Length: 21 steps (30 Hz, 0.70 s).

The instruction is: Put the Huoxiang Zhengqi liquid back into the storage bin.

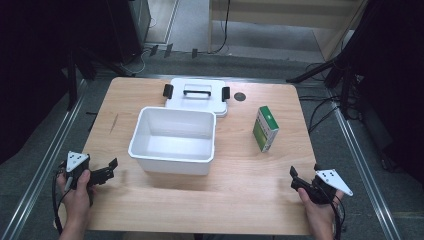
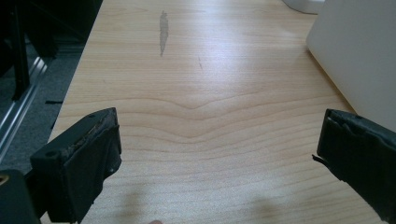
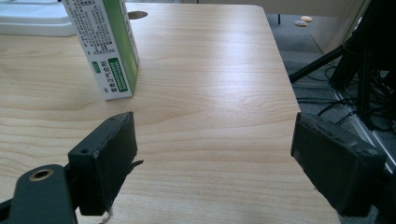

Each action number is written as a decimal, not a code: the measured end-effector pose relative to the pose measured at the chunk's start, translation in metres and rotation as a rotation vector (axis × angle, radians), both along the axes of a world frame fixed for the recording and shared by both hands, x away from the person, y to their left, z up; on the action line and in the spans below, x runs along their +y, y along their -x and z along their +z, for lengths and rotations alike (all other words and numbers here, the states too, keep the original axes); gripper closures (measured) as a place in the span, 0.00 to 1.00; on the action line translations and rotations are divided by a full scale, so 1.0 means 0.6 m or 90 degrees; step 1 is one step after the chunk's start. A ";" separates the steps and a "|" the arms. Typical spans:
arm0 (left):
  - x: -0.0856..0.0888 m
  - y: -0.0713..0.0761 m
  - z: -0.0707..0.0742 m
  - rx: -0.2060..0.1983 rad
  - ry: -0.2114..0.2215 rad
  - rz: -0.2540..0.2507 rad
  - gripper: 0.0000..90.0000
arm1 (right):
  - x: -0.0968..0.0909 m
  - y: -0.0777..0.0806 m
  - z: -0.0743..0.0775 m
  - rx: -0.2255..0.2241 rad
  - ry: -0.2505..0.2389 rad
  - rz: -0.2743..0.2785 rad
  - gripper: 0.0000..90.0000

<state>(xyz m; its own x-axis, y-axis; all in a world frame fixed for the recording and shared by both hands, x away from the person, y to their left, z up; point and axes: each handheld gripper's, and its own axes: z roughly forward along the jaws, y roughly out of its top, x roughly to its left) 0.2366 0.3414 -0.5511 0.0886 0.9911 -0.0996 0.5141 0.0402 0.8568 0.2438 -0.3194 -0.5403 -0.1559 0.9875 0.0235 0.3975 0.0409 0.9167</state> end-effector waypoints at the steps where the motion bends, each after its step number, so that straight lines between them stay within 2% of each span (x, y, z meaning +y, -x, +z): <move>1: 0.000 0.000 0.000 0.000 -0.001 0.000 0.00 | 0.000 0.000 0.000 0.000 0.001 0.001 0.16; 8: 0.000 0.000 0.000 0.000 -0.001 0.000 0.00 | 0.000 0.002 0.001 -0.003 0.001 -0.001 0.16; 13: 0.000 0.000 0.000 0.000 0.003 0.002 0.00 | 0.002 0.001 0.003 0.000 0.015 -0.007 0.16; 15: 0.001 0.000 0.000 0.001 0.005 0.001 0.00 | 0.000 0.003 0.009 -0.003 -0.005 -0.015 0.16; 16: 0.001 0.000 0.000 0.001 0.005 0.001 0.00 | 0.000 0.003 0.009 -0.003 -0.005 -0.015 0.16; 21: 0.002 0.001 0.000 0.001 0.006 -0.001 0.00 | 0.004 0.004 0.019 -0.008 0.009 -0.013 0.16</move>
